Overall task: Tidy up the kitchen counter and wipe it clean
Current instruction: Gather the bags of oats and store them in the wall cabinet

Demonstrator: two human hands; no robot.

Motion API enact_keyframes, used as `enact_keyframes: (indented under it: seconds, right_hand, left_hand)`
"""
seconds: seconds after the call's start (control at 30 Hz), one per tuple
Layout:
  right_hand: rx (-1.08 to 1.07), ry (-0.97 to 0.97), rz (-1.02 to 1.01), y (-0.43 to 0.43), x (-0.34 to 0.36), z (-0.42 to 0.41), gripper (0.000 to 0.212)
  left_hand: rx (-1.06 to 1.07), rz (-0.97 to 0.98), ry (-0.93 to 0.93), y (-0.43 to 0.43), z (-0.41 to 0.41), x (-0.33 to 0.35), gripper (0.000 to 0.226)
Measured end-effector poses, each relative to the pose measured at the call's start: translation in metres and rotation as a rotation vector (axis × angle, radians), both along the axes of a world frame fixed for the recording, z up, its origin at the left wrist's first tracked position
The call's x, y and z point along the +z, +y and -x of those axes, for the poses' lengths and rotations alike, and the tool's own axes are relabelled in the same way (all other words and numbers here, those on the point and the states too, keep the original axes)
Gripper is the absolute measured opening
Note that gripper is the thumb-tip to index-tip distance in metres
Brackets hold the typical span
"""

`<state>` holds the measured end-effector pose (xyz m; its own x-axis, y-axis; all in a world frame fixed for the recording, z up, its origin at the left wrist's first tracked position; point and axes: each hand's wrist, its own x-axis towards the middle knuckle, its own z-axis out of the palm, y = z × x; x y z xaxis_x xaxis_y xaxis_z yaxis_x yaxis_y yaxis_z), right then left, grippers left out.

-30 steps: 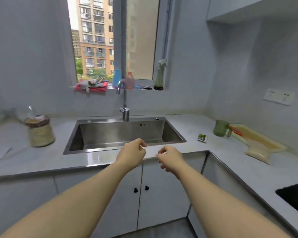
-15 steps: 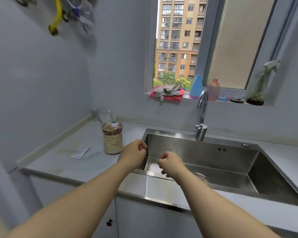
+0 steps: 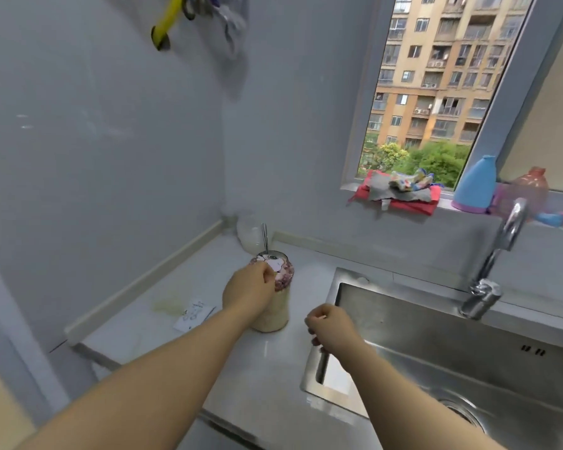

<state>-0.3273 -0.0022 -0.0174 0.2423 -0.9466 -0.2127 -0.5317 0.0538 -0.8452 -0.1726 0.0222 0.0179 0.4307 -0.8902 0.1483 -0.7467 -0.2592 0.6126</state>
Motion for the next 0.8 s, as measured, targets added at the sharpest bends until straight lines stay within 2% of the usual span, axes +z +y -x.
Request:
enact_keyframes:
  seconds: [0.17,0.33,0.4,0.5,0.63,0.8]
  right_hand:
    - [-0.027,-0.028,0.003,-0.033,0.005,-0.024,0.014]
    - [-0.079,-0.024,-0.042,-0.049,0.000,-0.029,0.011]
    - [-0.107,-0.015,-0.049,-0.055,-0.002,-0.026,0.012]
    - [-0.117,0.005,-0.051,-0.061,-0.004,-0.023,0.010]
    - [-0.126,0.013,-0.068,-0.065,-0.008,-0.020,0.010]
    - [-0.137,0.039,-0.070,-0.065,-0.010,-0.019,0.007]
  left_hand:
    - [-0.085,-0.057,-0.175,-0.047,-0.021,0.000,0.040]
    - [-0.182,-0.348,-0.174,-0.080,-0.023,-0.017,0.095]
    - [-0.188,-0.407,-0.238,-0.086,-0.021,-0.024,0.103]
    - [-0.183,-0.388,-0.304,-0.091,-0.023,-0.024,0.100]
    - [-0.199,-0.379,-0.372,-0.095,-0.026,-0.025,0.085]
    - [-0.229,-0.404,-0.341,-0.096,-0.028,-0.026,0.080]
